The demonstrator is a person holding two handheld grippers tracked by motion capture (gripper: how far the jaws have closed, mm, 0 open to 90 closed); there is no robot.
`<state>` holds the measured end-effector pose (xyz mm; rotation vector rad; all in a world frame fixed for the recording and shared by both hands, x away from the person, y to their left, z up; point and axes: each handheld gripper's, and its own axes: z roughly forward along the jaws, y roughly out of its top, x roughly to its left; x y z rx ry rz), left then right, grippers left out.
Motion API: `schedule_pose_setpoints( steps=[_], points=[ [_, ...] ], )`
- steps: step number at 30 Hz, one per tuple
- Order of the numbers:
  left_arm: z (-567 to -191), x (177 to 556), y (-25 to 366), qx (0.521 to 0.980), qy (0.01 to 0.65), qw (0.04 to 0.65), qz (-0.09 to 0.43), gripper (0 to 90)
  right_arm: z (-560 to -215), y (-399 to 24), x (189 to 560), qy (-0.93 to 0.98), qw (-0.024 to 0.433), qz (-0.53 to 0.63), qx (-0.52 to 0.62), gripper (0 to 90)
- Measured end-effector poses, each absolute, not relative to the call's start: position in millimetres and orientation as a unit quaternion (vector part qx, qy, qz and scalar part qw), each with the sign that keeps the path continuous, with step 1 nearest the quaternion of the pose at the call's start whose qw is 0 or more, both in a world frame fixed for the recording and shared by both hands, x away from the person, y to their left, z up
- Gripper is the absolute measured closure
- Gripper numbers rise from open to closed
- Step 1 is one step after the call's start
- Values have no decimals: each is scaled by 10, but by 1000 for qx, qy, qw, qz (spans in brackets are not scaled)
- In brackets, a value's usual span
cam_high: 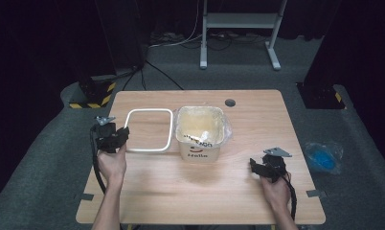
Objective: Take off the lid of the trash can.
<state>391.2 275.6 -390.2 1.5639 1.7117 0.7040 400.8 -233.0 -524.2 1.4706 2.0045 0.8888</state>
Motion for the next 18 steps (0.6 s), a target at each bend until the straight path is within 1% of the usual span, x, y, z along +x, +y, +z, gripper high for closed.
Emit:
schedule_pose_setpoints(
  steps=[18],
  points=[
    [-4014, 3903, 2816, 599, 670, 344, 273, 794, -5242, -2330, 4008, 736, 248, 326, 540, 278]
  ],
)
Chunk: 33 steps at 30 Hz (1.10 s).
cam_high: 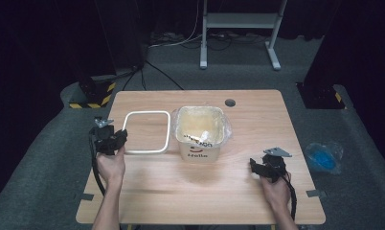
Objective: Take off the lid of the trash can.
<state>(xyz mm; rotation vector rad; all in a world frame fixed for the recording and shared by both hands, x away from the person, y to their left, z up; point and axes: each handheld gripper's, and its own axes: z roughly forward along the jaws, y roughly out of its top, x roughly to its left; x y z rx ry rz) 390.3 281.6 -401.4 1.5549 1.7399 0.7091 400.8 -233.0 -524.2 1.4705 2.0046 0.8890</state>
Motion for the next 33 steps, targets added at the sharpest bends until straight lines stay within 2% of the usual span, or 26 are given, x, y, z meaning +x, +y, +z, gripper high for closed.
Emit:
schedule_pose_setpoints(
  steps=[33],
  points=[
    [-4221, 3909, 2828, 599, 676, 330, 274, 792, -5242, -2329, 4006, 736, 247, 326, 540, 278]
  ],
)
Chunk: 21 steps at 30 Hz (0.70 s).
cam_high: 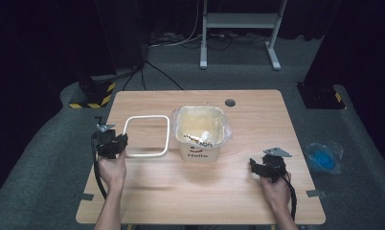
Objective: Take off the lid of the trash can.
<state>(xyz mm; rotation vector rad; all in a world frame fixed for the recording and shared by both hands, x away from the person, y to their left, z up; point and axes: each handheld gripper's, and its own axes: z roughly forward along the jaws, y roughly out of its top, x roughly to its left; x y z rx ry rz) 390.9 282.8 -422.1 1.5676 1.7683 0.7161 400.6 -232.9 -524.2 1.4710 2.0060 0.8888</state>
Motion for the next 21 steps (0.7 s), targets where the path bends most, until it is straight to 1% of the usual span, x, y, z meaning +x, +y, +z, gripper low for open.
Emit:
schedule_pose_setpoints(
  steps=[4, 21],
  points=[
    [-4251, 3912, 2819, 603, 675, 324, 274, 792, -5242, -2328, 4006, 736, 247, 326, 540, 278],
    [-4404, 3911, 2850, 595, 687, 320, 266, 793, -5241, -2328, 4005, 736, 247, 326, 539, 278]
  ],
)
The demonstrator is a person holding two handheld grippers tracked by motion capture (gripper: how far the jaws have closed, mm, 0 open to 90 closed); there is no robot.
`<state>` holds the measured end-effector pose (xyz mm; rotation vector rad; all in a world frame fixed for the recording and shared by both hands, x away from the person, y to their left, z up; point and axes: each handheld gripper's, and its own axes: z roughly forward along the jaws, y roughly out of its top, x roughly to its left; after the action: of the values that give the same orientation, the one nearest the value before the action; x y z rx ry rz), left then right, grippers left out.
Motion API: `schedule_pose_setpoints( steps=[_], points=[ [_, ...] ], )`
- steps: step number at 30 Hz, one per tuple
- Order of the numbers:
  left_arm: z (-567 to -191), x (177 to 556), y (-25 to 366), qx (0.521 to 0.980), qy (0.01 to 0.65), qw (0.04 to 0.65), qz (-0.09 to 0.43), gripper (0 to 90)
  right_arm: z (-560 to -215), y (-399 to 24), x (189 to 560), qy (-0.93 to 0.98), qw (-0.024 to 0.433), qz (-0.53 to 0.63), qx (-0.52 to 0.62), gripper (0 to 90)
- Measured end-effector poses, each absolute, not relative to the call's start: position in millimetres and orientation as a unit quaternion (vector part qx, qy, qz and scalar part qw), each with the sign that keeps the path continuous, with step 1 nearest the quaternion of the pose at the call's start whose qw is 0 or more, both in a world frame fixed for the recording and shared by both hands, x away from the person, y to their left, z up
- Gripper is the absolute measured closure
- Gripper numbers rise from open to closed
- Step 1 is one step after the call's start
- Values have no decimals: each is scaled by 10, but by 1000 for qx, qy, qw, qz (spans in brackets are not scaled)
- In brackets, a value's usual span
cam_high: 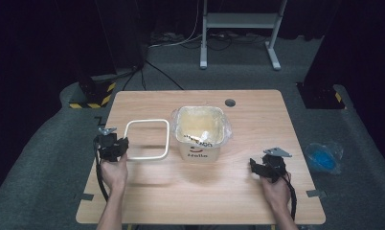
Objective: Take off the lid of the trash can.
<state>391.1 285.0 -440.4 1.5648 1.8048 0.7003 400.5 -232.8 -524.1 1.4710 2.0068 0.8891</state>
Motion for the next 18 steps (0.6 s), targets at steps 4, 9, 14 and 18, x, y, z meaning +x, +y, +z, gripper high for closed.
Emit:
schedule_pose_setpoints(
  steps=[4, 9, 14, 18],
  points=[
    [-4436, 3908, 2867, 595, 689, 318, 264, 792, -5242, -2328, 4006, 736, 247, 326, 539, 278],
    [-4483, 3915, 2880, 594, 692, 315, 263, 792, -5242, -2328, 4006, 736, 247, 326, 539, 277],
    [-4537, 3930, 2885, 593, 695, 311, 263, 792, -5242, -2328, 4006, 736, 247, 326, 539, 277],
    [-4576, 3942, 2878, 592, 697, 308, 262, 792, -5242, -2328, 4006, 736, 247, 326, 539, 277]
  ],
)
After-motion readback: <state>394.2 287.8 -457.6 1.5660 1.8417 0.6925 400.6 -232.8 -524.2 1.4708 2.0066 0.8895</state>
